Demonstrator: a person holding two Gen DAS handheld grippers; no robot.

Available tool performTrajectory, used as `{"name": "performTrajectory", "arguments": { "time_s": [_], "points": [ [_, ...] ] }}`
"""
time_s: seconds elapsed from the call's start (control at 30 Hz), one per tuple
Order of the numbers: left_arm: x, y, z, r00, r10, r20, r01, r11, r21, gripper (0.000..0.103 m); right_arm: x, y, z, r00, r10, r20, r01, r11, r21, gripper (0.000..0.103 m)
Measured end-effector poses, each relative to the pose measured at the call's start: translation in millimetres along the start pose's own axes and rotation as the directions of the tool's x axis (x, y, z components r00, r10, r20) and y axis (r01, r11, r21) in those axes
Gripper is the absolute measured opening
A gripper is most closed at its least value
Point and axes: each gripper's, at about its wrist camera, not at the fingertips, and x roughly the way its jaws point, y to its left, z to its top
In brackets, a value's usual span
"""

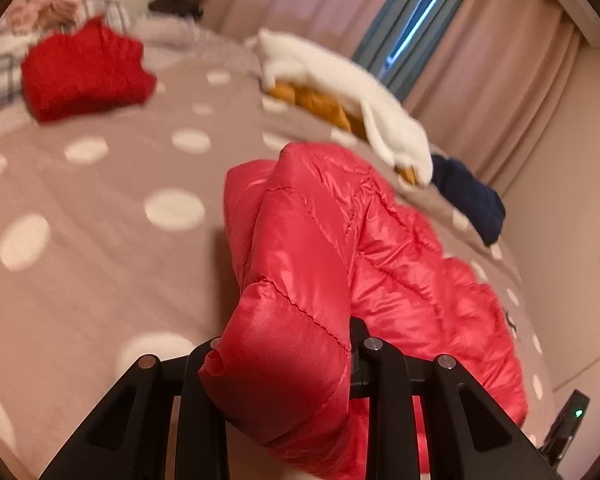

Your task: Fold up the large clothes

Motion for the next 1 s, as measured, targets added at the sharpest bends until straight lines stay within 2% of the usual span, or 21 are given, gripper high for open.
{"name": "performTrajectory", "arguments": {
  "time_s": [0.1, 0.17, 0.27, 0.37, 0.43, 0.5, 0.57, 0.63, 0.73, 0.83, 1.0],
  "points": [
    [-18, -2, 13, 0.999, -0.023, 0.028, 0.022, 0.999, 0.037, 0.027, 8, 25, -11, 1.0, -0.021, -0.011, 0.02, 0.996, -0.092, 0.035],
    [-26, -6, 18, 0.999, -0.042, 0.034, 0.04, 0.998, 0.052, 0.027, 14, 33, -16, 0.999, -0.032, -0.026, 0.029, 0.993, -0.113, 0.035],
    [-28, -23, 18, 0.994, -0.107, 0.026, 0.105, 0.992, 0.07, 0.028, 17, 30, -15, 0.999, -0.028, -0.03, 0.025, 0.996, -0.091, 0.035],
    [-28, -49, 16, 0.99, -0.141, 0.013, 0.138, 0.979, 0.15, 0.03, 20, 18, -12, 0.998, 0.016, -0.061, -0.019, 0.999, -0.036, 0.036],
    [-23, -64, 15, 0.981, -0.192, -0.009, 0.191, 0.969, 0.154, 0.033, 21, 15, -12, 0.997, 0.043, -0.07, -0.043, 0.999, -0.002, 0.036],
    [-15, -73, 14, 0.952, -0.298, -0.068, 0.303, 0.949, 0.091, 0.034, 22, 16, -14, 0.997, 0.048, -0.067, -0.048, 0.999, 0.004, 0.036],
    [-3, -85, 12, 0.905, -0.409, -0.121, 0.417, 0.907, 0.053, 0.036, 22, 19, -17, 0.997, 0.042, -0.057, -0.043, 0.999, -0.005, 0.037],
    [16, -103, 3, 0.876, -0.45, -0.173, 0.467, 0.881, 0.076, 0.038, 22, 18, -19, 0.997, 0.054, -0.054, -0.055, 0.999, 0.0, 0.038],
    [54, -121, -13, 0.865, -0.41, -0.29, 0.44, 0.897, 0.047, 0.04, 19, 0, -19, 0.991, 0.122, -0.055, -0.117, 0.99, 0.08, 0.035],
    [72, -131, -24, 0.851, -0.416, -0.32, 0.455, 0.888, 0.056, 0.04, 19, -5, -16, 0.987, 0.145, -0.062, -0.138, 0.984, 0.112, 0.034],
    [77, -148, -39, 0.873, -0.354, -0.334, 0.422, 0.893, 0.157, 0.041, 14, 5, -19, 0.995, 0.079, -0.054, -0.076, 0.996, 0.054, 0.036]
  ]
}}
